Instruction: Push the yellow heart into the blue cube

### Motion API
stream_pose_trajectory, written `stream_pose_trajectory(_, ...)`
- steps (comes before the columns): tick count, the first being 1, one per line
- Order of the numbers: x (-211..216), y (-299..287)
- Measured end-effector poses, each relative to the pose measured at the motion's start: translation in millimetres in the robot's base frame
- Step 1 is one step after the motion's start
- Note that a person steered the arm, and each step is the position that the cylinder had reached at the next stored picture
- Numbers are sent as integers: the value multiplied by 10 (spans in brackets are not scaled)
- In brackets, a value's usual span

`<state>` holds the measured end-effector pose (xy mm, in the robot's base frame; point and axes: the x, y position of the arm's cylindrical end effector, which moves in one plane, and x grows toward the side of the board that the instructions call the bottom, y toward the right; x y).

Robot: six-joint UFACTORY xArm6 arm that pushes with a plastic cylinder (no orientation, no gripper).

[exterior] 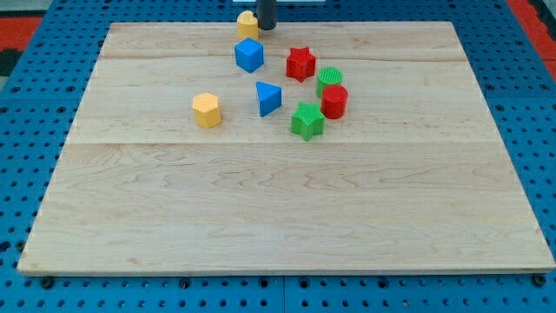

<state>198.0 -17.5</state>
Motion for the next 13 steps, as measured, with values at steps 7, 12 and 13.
stream_pose_trajectory(7, 482, -859)
stream_pose_trajectory(12, 887, -2678)
stream_pose_trajectory(13, 258, -2796)
